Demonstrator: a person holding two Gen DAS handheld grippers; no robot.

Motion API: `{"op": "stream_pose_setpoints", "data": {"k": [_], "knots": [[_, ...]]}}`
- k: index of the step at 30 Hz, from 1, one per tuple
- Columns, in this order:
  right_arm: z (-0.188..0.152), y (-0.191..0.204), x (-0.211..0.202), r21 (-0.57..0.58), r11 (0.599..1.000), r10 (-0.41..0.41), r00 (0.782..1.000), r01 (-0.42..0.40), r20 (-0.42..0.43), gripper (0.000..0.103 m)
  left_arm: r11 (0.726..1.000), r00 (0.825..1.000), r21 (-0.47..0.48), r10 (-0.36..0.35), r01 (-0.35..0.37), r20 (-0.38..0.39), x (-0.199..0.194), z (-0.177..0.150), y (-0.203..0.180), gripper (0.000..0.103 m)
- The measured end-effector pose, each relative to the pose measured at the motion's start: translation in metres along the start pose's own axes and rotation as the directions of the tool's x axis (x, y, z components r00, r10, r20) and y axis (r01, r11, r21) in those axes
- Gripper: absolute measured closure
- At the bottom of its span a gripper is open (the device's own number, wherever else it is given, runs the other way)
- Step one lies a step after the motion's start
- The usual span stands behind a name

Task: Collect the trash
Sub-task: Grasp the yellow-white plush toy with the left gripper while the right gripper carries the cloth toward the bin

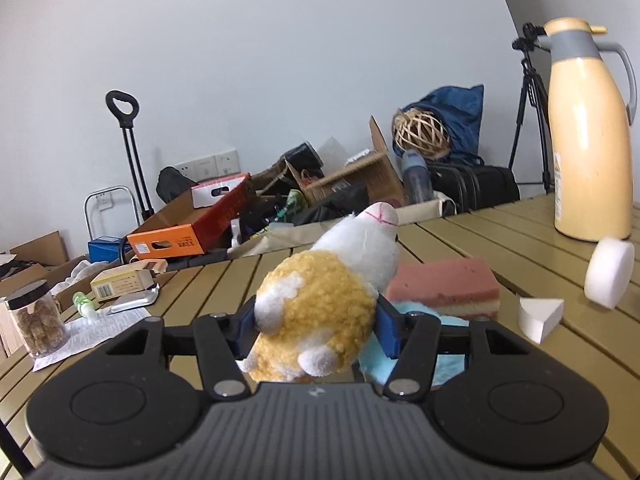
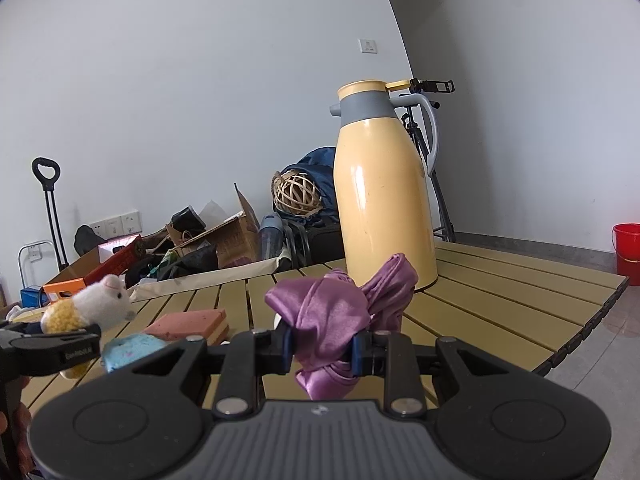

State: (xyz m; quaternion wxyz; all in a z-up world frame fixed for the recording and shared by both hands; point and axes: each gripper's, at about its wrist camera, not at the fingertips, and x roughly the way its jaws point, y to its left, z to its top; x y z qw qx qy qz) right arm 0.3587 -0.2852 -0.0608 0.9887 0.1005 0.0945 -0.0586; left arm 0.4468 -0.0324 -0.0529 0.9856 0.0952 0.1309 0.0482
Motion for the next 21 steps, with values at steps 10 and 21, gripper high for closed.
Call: {"op": "stream_pose_setpoints", "data": {"k": [10,21], "knots": [[0.004,-0.004,-0.015,0.012,0.999,0.040,0.999,-0.040,0.024,0.077,1.000,0.999,-0.014,0.017,-0.016,0.049,-0.039,0.012,0.002,0.045],[0.014,0.007,-0.046,0.023,0.994,0.108,0.994,-0.109,0.027,0.078,0.999,0.998,-0.006,-0.043,0.043,0.038,-0.101,0.014,0.012,0.045]]}}
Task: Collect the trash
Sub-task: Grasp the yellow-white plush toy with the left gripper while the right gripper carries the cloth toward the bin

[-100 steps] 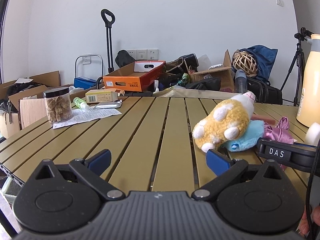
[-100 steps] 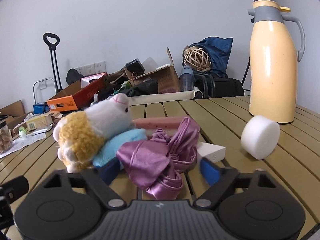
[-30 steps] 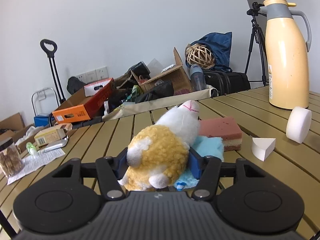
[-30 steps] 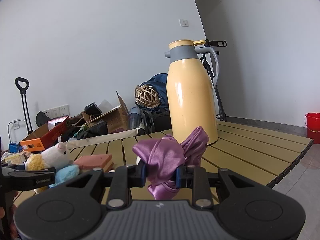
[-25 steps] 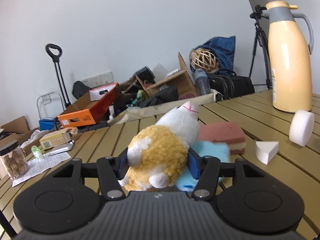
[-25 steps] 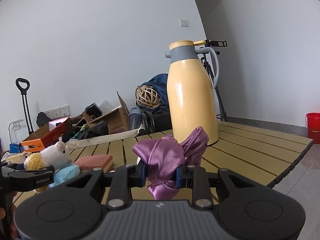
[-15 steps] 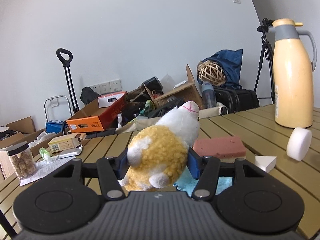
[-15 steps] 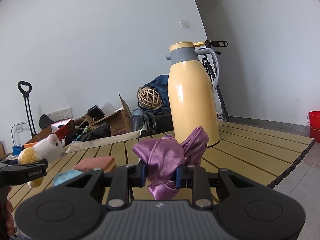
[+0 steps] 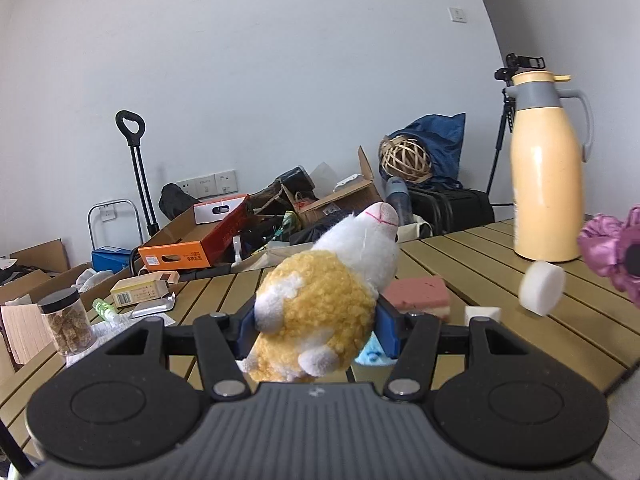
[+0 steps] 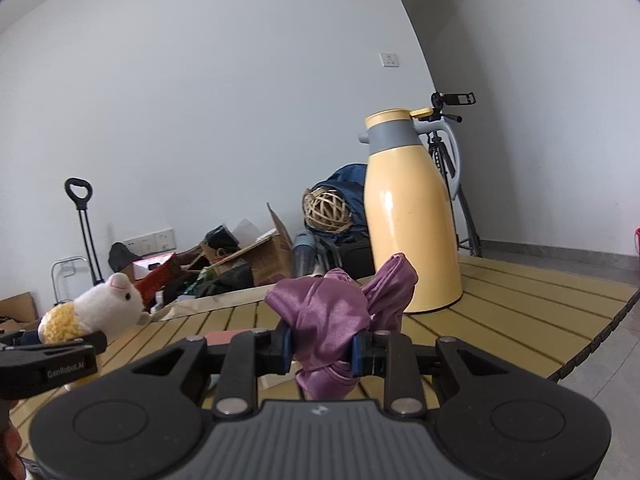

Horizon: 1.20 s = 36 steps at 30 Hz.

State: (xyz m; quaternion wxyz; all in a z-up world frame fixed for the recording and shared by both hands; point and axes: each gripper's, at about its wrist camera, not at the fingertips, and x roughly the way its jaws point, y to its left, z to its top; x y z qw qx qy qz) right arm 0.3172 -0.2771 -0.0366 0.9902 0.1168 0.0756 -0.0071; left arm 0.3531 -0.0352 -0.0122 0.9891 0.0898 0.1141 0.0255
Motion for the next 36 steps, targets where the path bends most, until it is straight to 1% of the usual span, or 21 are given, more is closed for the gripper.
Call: {"op": "stream_pose_setpoints", "data": {"k": [4,9,19,25,33,36], "knots": [[0.001,0.005,-0.012,0.014,1.000,0.026,0.999,-0.026,-0.020,0.077,1.000,1.000,0.010,-0.010,0.010,-0.009,-0.023,0.000,0.003,0.045],[0.003,0.016,-0.031,-0.006,0.999,0.051,0.997,-0.051,-0.050,0.078,1.000,0.999,0.015,-0.024,0.025,-0.025,-0.052,0.003,0.007,0.045],[0.002,0.029,-0.080,-0.060,0.993,0.091,0.991,-0.097,-0.097,0.077,0.998,0.994,-0.015,-0.056,0.055,-0.095,-0.105,-0.004,0.013,0.045],[-0.008,0.032,-0.107,-0.093,0.990,0.095,0.988,-0.107,-0.125,0.077,0.995,0.982,-0.056,-0.086,0.078,-0.170,-0.128,-0.019,0.017,0.045],[-0.029,0.031,-0.136,-0.119,0.986,0.094,0.976,-0.119,-0.196,0.077,0.994,0.965,-0.055,-0.105,0.095,-0.239,-0.151,-0.043,0.019,0.045],[-0.037,0.030,-0.144,-0.131,0.984,0.089,0.971,-0.120,-0.220,0.077,0.993,0.955,-0.064,-0.115,0.102,-0.272,-0.154,-0.052,0.019,0.045]]}}
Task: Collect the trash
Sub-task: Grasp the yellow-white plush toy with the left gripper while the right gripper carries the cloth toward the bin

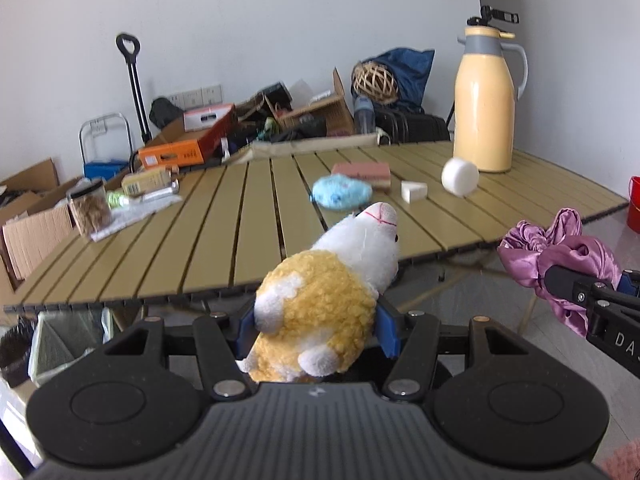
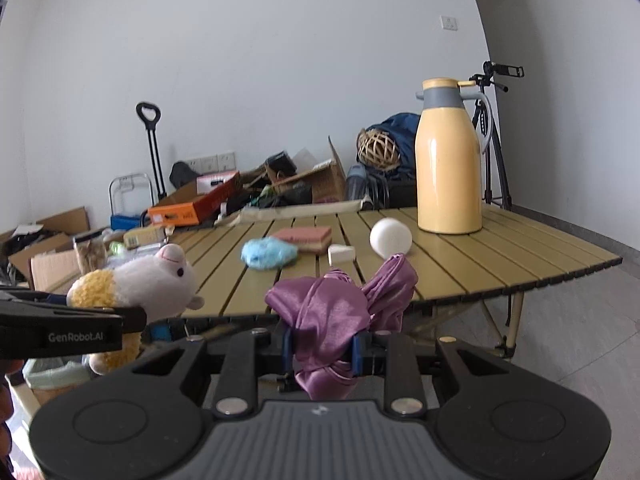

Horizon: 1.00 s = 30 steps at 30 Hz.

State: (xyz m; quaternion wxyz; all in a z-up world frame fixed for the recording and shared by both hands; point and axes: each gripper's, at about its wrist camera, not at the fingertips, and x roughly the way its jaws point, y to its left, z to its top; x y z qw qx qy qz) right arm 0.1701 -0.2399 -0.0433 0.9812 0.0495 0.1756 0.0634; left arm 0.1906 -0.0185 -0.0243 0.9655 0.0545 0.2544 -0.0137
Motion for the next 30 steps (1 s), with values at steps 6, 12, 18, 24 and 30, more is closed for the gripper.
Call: {"op": "stream_pose_setpoints", "data": {"k": [6,12,18,24,30], "knots": [[-0.019,0.000,-0.003,0.000,1.000,-0.001,0.998,0.001,-0.062,0.077,1.000,0.996,0.007,-0.024,0.025,-0.083,0.005,-0.025,-0.005,0.045],[-0.042,0.000,0.006,0.011,1.000,0.010,0.987,-0.008,-0.157,0.077,0.999,0.984,0.006,-0.033,0.034,-0.174,0.020,-0.048,-0.010,0.045],[-0.066,0.004,0.020,0.020,1.000,0.023,0.969,-0.018,-0.245,0.078,0.999,0.967,-0.002,-0.034,0.034,-0.251,0.038,-0.069,-0.012,0.045],[-0.089,0.008,0.036,0.020,1.000,0.025,0.945,-0.019,-0.325,0.078,0.999,0.946,-0.033,-0.024,0.014,-0.323,0.058,-0.083,-0.008,0.045],[-0.106,0.008,0.047,0.017,1.000,0.014,0.919,-0.008,-0.393,0.078,0.996,0.916,-0.082,-0.010,-0.025,-0.400,0.080,-0.100,0.004,0.045]]}}
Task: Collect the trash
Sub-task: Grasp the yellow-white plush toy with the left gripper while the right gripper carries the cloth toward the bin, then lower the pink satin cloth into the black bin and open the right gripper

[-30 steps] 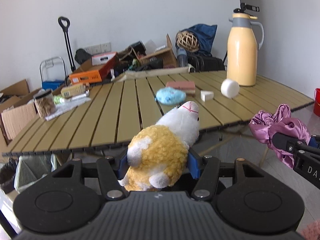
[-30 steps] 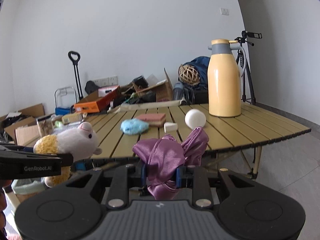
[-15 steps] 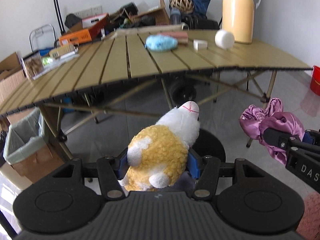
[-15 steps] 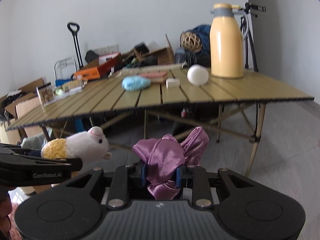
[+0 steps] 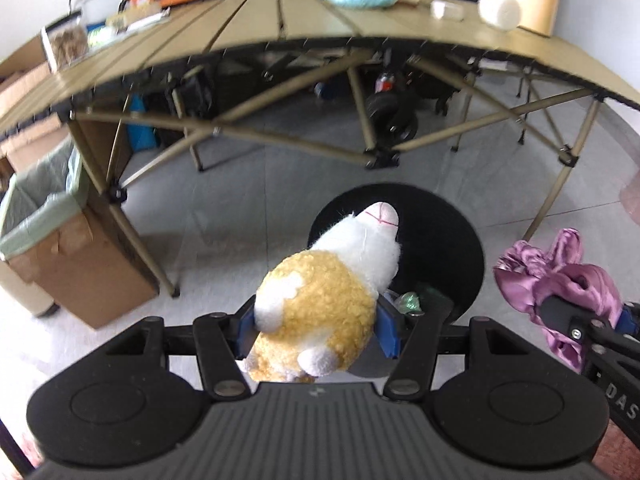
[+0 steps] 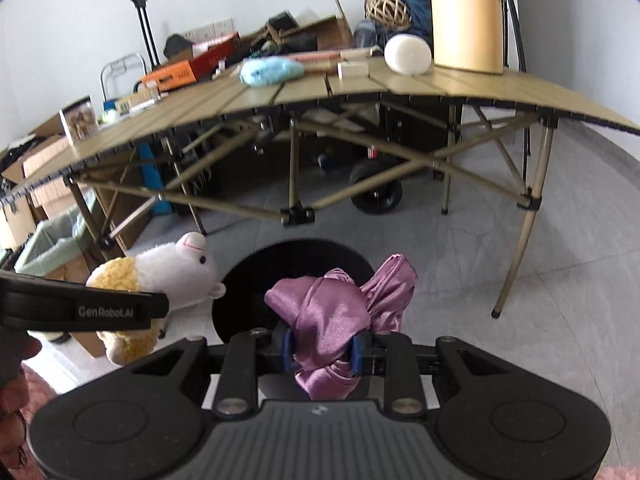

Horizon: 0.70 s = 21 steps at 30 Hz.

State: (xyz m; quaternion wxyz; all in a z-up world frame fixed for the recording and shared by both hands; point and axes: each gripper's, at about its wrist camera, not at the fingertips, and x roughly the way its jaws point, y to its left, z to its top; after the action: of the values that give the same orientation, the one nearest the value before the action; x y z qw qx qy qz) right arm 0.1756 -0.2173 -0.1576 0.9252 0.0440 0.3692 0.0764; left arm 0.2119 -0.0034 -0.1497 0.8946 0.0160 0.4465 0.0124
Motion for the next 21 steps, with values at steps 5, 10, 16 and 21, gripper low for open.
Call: {"op": "stream_pose_setpoints", "data": {"k": [5,10,16,21], "knots": [[-0.002,-0.002,0.014,0.006,1.000,-0.013,0.998,0.013,-0.056,0.078,0.998,0.998,-0.048,0.031,-0.033,-0.050,0.018,-0.006,0.011,0.045],[-0.004,-0.004,0.022,0.010,1.000,-0.013,0.997,0.014,-0.075,0.078,0.995,0.997,-0.085,0.044,-0.050,-0.068,0.032,-0.007,0.023,0.045],[0.001,0.001,0.034,-0.002,1.000,-0.001,0.996,0.001,-0.089,0.077,0.989,0.993,-0.132,0.052,-0.065,-0.102,0.051,-0.007,0.040,0.045],[0.008,0.010,0.046,-0.048,0.999,0.001,0.996,-0.005,-0.091,0.078,0.983,0.990,-0.169,0.054,-0.076,-0.131,0.067,-0.008,0.052,0.045]]}}
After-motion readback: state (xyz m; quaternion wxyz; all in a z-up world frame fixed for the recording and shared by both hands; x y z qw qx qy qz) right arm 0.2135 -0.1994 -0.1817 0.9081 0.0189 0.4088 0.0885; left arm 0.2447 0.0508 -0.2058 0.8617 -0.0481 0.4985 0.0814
